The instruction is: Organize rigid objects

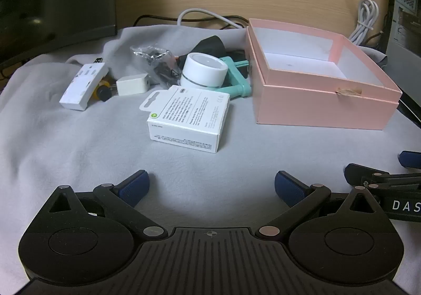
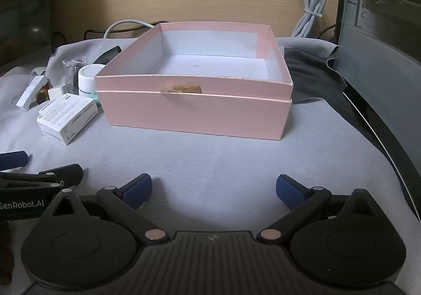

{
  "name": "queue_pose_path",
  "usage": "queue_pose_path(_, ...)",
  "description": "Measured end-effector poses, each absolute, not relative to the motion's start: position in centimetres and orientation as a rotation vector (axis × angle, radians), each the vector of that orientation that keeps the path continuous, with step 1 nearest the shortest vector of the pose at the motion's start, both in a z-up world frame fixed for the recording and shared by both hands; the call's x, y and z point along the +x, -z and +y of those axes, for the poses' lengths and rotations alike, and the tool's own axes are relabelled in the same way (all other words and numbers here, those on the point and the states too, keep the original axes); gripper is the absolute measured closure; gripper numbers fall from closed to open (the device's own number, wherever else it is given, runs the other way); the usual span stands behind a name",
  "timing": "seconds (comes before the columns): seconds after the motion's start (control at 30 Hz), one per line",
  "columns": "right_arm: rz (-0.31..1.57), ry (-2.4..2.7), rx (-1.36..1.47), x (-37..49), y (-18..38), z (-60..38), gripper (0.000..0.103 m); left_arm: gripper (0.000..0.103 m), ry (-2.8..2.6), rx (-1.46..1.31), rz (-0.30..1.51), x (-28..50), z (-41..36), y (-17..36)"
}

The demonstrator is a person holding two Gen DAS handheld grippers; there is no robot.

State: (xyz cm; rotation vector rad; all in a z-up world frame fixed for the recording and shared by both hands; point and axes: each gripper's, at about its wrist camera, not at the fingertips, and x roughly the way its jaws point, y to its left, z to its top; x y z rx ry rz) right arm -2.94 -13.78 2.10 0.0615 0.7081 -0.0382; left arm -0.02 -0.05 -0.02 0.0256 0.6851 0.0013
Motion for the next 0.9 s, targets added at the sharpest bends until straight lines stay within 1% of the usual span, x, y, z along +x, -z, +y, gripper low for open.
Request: queue_pose_path(0.9, 0.708, 0.038, 0.062, -2.94, -2.06, -13.78, 0.002, 0.0, 0.002, 0.013, 0.687, -0.01, -0.01, 0.0)
